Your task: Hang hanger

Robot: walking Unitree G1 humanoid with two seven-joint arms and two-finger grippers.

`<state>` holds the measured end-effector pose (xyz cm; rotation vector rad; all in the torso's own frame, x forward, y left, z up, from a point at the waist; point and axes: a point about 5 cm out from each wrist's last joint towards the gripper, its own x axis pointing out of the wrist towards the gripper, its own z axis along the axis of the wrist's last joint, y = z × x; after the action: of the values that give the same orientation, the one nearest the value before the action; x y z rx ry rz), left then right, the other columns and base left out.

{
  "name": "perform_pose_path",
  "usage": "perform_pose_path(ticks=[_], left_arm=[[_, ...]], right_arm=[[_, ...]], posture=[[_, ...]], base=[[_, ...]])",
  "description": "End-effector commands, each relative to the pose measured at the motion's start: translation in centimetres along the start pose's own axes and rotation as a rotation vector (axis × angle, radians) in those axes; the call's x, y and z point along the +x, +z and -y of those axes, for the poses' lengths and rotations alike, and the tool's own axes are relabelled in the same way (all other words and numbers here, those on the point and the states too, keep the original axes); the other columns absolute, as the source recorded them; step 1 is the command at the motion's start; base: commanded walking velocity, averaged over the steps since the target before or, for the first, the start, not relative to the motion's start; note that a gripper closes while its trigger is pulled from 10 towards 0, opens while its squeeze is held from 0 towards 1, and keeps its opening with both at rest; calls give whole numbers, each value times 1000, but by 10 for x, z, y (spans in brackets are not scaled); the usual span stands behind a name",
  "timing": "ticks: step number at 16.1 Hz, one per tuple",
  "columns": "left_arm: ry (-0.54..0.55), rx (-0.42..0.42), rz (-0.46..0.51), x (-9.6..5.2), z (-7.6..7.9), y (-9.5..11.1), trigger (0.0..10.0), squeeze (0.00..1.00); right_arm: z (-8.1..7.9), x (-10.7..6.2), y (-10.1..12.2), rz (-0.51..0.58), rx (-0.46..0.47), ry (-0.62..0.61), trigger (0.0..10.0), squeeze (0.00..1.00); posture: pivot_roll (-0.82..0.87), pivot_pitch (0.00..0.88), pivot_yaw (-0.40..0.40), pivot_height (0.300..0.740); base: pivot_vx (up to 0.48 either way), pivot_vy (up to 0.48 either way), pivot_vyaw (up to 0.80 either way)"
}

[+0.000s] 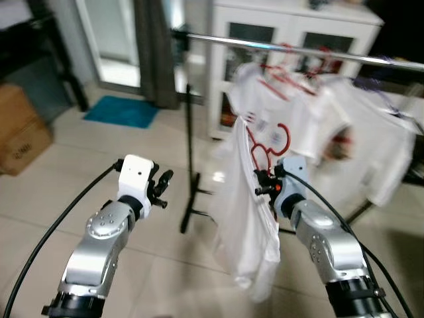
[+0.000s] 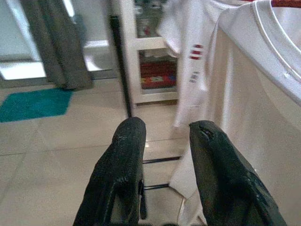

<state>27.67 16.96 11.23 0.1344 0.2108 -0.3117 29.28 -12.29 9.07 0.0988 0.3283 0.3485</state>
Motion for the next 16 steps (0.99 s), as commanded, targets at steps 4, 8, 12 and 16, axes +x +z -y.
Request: perform_pose_path(ticks=[4,8,12,16], left_arm=[[-6,18,3,0,-1,2,10000,0],[-20,12,13,2,4,3,10000,0],[-26,8,17,2,6,4,10000,0],[-25,9,18,2,6,4,10000,0]], right_arm=[[-5,1,7,46,-16,8,10000,0],[-4,-1,5,40,-34,-1,10000,0],[-2,-3,5,34,-34,-7,10000,0],[-2,-3,4,30,-41,2,10000,0]], posture=[[18,0,-25,740],[9,0,-23,740],[4,0,-31,740],[3,0,-34,740]], base=[[377,0,0],[379,0,0],[374,0,-200],[375,0,0]])
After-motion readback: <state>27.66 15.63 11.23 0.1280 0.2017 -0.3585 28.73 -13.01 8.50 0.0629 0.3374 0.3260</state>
